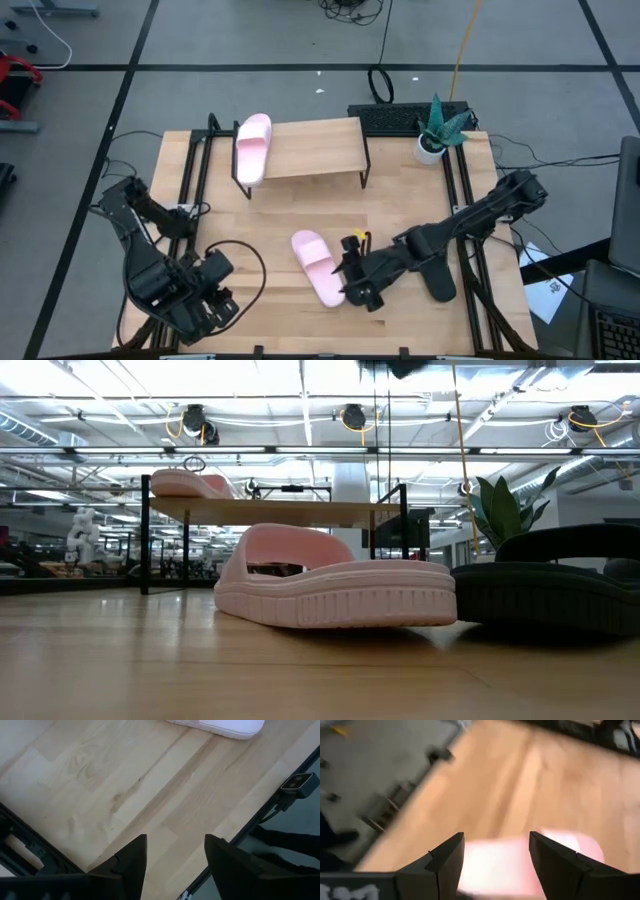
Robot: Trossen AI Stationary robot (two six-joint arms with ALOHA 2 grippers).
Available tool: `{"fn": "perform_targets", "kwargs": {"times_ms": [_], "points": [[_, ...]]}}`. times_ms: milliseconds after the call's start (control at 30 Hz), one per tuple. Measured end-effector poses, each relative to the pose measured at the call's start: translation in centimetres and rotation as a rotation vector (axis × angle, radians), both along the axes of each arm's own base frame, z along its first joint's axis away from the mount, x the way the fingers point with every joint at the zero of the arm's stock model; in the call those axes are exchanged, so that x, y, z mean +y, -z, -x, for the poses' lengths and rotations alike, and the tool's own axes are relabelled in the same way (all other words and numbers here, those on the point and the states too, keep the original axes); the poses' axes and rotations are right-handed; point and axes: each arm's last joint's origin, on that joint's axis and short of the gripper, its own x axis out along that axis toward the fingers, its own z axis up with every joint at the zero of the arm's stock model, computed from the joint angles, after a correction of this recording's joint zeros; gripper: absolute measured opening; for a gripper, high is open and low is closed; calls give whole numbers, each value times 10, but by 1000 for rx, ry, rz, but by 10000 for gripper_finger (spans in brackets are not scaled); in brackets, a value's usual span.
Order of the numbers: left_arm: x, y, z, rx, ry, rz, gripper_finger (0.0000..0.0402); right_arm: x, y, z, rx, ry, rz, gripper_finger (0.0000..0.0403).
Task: Pick and place slides into the shelf
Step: Put the pink slipper on the shelf
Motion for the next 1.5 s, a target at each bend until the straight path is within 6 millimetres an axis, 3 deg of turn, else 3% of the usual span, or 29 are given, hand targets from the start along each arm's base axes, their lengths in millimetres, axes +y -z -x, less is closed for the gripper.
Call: {"fn": "perform_targets", "kwargs": {"times_ms": [400, 633, 767, 1167, 1500], "points": [[0, 0, 0, -7, 53, -24, 191, -13, 50, -27, 120, 128, 80, 215], [0, 0, 0, -5, 75, -31, 189, -21, 69, -37, 139, 192, 127, 215], [0, 0, 0, -5, 83, -34, 182, -26, 72, -39, 126, 255, 180, 215], [1, 21, 1, 58, 77, -92, 172, -30, 72, -39, 138, 291, 145, 215], [2, 28, 1, 77, 86, -114, 173, -33, 75, -39, 134, 328, 114, 215]]}}
